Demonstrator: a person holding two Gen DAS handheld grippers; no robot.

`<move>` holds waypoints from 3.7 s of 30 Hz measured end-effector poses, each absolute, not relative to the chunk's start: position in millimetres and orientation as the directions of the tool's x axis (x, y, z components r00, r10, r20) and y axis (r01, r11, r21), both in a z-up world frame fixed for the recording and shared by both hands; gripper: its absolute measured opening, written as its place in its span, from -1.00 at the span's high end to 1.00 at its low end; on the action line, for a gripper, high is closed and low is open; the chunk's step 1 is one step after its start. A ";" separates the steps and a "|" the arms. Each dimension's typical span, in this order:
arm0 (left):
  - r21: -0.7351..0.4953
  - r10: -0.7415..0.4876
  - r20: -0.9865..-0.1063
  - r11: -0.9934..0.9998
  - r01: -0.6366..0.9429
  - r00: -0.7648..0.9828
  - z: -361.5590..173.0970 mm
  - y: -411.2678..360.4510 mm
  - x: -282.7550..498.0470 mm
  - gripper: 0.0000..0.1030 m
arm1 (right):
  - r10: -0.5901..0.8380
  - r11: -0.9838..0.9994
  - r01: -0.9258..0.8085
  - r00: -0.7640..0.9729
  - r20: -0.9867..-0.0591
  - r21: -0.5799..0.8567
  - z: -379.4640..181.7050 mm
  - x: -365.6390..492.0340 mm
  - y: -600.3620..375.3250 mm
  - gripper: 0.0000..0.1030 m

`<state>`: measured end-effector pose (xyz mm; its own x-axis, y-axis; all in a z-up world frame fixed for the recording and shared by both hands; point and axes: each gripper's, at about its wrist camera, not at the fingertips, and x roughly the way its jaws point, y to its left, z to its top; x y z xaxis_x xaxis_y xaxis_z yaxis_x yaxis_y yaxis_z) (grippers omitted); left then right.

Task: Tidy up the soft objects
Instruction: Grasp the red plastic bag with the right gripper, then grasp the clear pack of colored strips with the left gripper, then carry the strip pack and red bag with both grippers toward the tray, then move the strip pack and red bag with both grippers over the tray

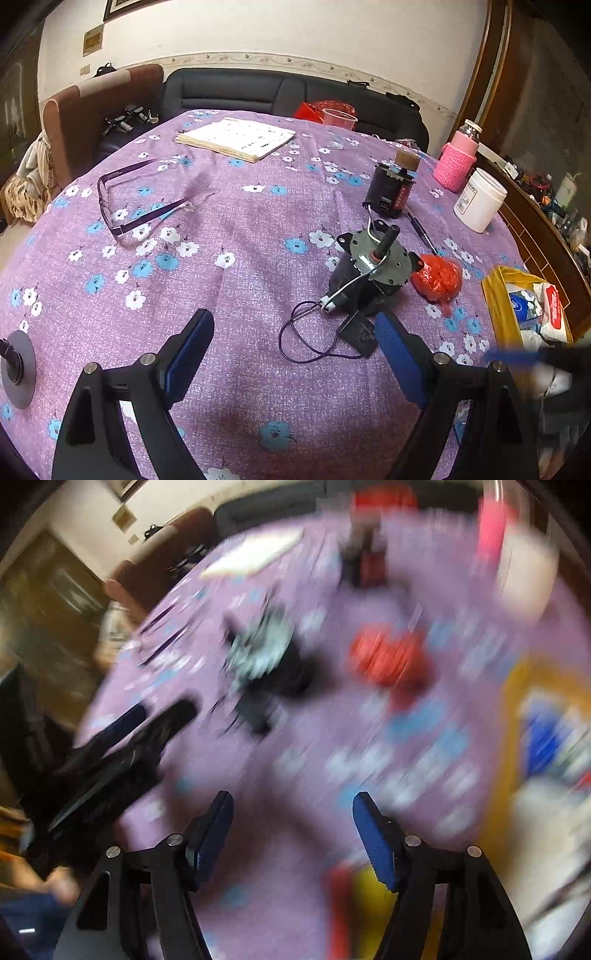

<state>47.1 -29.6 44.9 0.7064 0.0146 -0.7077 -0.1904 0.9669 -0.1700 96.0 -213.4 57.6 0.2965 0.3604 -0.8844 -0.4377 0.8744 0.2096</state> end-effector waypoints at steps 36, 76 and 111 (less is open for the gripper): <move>-0.150 0.015 -0.707 0.974 -0.171 0.707 41.1 -35.3 47.6 -0.71 | 0.286 0.941 -0.284 0.383 -0.878 0.183 30.4 12.3 -252.7 0.24; 0.015 -0.338 -0.820 0.794 0.608 0.462 7.4 -193.5 -38.5 0.24 | 0.257 0.937 -0.069 0.799 -0.544 0.342 91.0 -149.7 -427.0 0.23; 0.019 -0.431 -0.561 0.847 0.531 0.707 202.7 -99.8 -79.2 0.25 | 0.295 0.941 -0.204 0.887 -0.355 0.271 302.7 -157.7 -353.6 0.23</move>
<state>-79.2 -99.8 202.7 0.7065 -0.4308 -0.5615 0.5314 0.8469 0.0189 -157.7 -353.6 302.7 0.8873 0.2947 -0.3547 -0.2043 0.9408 0.2706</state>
